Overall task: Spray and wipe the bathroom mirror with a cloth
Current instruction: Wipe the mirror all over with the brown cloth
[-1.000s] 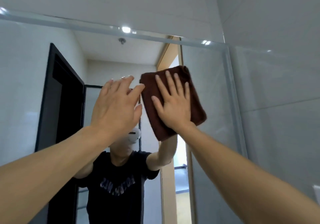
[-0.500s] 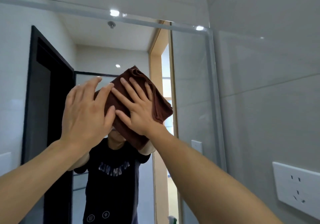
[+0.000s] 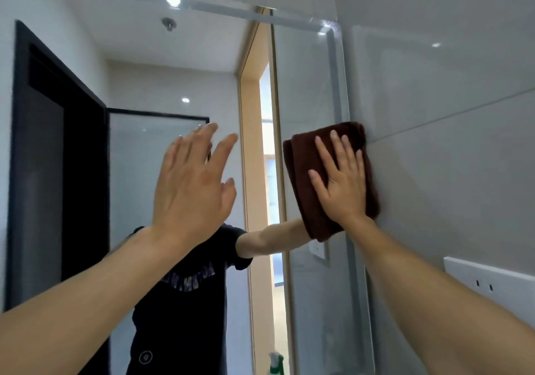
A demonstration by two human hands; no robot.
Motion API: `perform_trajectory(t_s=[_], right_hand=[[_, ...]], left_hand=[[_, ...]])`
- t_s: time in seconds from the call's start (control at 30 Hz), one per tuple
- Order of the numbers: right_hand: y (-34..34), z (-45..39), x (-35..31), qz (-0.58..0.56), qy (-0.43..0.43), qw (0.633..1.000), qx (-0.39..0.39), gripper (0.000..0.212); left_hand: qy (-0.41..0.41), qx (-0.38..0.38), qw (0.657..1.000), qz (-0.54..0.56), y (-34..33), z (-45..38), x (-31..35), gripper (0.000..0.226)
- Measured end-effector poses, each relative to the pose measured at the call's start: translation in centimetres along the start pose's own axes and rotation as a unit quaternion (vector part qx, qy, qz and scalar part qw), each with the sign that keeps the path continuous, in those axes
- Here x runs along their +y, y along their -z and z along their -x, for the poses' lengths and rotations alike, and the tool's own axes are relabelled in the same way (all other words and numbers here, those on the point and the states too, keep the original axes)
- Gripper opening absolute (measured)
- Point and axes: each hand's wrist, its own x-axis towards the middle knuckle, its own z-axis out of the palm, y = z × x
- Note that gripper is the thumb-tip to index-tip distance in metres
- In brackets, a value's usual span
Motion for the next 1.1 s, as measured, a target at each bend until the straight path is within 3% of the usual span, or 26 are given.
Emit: perform_trajectory(t_s=[0.13,0.27,0.5,0.67,0.87,1.1], right_hand=[[-0.4,1.9,-1.0,-0.007,-0.045,0.999,0.016,0.062],[-1.1,4.5,-3.1,0.005,-0.124,0.992,0.030,0.062],[-1.7,5.3,-10.8,-0.003,-0.178,0.984,0.017,0.064],[-1.7,4.9,-20.9,-0.008,-0.101,0.995,-0.002,0.065],[-1.6,5.5,-32.5,-0.045,0.055,0.997,-0.034,0.065],[-2.9,8.5,-37.9,-0.133,0.214,0.967,-0.022,0.061]], left_hand=[[-0.010,-0.012,1.000,0.010,-0.2,1.7,0.0,0.061],[-0.024,-0.037,0.998,-0.048,0.2,3.1,-2.2,0.062],[0.025,-0.043,0.996,-0.078,2.8,5.0,-8.1,0.064],[0.045,-0.030,0.996,-0.066,5.7,5.9,-12.0,0.061],[0.070,0.010,0.995,-0.075,9.0,6.4,-16.5,0.055],[0.107,0.008,0.991,-0.080,10.3,8.7,-18.5,0.051]])
